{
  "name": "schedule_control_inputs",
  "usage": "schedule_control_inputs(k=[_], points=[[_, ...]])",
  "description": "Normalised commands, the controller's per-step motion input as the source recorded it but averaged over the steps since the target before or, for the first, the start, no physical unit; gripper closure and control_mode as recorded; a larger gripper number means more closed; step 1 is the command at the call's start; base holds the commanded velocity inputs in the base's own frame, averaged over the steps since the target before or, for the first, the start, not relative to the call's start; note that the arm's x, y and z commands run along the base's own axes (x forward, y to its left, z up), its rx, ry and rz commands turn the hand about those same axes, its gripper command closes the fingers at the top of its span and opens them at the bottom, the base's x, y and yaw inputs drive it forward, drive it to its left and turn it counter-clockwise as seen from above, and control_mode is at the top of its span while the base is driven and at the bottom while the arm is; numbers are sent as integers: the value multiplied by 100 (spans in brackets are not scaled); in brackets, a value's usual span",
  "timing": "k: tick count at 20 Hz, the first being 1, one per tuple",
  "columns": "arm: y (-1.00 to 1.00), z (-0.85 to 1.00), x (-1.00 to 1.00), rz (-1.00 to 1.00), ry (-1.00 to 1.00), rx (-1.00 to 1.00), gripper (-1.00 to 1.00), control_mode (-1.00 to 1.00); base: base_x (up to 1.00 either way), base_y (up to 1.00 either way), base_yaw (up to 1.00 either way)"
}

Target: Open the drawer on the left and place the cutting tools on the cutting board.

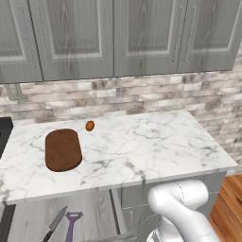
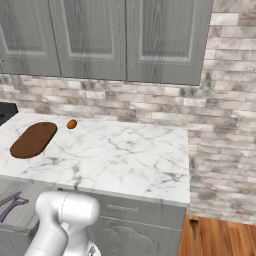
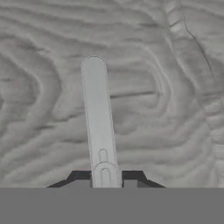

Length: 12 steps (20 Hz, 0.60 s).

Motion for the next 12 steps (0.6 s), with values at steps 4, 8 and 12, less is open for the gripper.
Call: schedule_control_inputs(k=[4,8,12], points=[[0,0,-91,0,0,11,100,-100,0,0,0],[0,0,-64,0,-3,6,100,-100,0,0,0],[0,0,0,0,0,0,-100,-100,0,0,0]])
